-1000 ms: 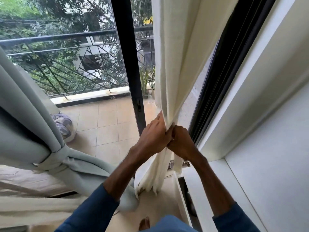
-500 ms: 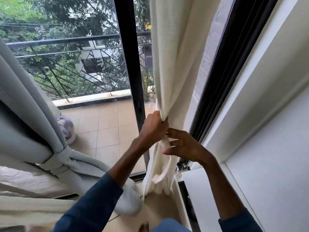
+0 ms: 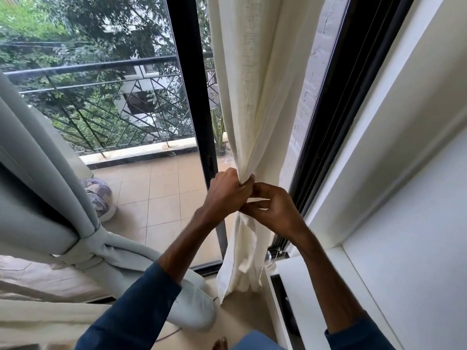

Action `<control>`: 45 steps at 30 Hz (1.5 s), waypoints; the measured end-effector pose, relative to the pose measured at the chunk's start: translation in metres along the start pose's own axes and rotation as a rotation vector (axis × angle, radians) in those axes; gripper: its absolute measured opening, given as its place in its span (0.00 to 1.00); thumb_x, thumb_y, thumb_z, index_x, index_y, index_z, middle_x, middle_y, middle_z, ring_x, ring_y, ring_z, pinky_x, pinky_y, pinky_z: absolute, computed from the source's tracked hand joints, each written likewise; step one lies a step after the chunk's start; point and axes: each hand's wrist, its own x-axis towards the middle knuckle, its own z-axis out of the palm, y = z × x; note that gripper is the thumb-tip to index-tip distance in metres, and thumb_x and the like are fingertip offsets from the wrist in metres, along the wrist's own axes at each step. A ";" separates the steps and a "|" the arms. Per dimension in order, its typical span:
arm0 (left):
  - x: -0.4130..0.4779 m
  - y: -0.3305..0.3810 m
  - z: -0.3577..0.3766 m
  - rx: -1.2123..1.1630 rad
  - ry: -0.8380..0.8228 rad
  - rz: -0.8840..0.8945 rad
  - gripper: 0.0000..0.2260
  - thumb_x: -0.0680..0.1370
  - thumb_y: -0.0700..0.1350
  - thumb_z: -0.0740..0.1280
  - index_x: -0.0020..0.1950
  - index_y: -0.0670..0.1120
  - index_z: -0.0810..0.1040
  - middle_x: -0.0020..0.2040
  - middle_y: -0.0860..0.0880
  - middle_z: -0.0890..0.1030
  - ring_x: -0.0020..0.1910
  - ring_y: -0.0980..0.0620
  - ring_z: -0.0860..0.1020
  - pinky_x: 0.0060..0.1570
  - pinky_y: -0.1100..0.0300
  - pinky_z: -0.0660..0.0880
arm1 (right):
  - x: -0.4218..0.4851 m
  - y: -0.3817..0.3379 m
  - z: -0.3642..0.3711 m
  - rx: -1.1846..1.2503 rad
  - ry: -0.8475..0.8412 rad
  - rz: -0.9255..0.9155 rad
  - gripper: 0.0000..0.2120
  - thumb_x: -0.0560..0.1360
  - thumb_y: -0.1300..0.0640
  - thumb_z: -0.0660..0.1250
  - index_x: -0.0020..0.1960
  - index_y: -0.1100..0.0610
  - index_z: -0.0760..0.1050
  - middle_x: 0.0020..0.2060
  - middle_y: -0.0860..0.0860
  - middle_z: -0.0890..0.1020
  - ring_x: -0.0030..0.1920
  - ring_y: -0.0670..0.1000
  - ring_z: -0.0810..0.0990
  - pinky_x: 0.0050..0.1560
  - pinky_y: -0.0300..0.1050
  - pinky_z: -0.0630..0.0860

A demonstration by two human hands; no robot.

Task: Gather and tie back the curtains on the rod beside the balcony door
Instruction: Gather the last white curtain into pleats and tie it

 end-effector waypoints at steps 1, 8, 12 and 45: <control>0.000 0.000 -0.001 0.006 0.012 0.012 0.18 0.80 0.58 0.62 0.49 0.43 0.79 0.42 0.48 0.82 0.42 0.46 0.82 0.44 0.50 0.81 | 0.001 -0.001 0.001 -0.028 0.022 -0.005 0.18 0.71 0.52 0.78 0.59 0.54 0.82 0.48 0.46 0.87 0.46 0.44 0.87 0.49 0.40 0.83; -0.006 0.011 -0.017 -0.035 -0.094 0.043 0.36 0.74 0.74 0.59 0.40 0.40 0.82 0.33 0.49 0.84 0.31 0.52 0.83 0.37 0.49 0.83 | 0.018 -0.005 0.005 -0.237 0.102 -0.050 0.07 0.74 0.62 0.71 0.51 0.61 0.84 0.40 0.54 0.87 0.35 0.47 0.86 0.40 0.52 0.84; -0.018 0.021 -0.027 -0.053 -0.149 0.153 0.29 0.81 0.64 0.58 0.27 0.46 0.74 0.21 0.58 0.76 0.23 0.60 0.76 0.26 0.72 0.69 | 0.023 -0.003 0.008 -0.176 0.100 -0.040 0.07 0.75 0.66 0.69 0.52 0.65 0.82 0.42 0.58 0.87 0.37 0.56 0.87 0.36 0.57 0.84; -0.019 0.022 -0.009 0.131 0.283 -0.012 0.28 0.70 0.70 0.66 0.49 0.45 0.77 0.42 0.48 0.83 0.41 0.44 0.81 0.43 0.50 0.80 | 0.011 -0.001 0.034 -0.203 0.297 -0.022 0.13 0.72 0.70 0.70 0.33 0.55 0.77 0.27 0.42 0.78 0.25 0.40 0.77 0.29 0.31 0.70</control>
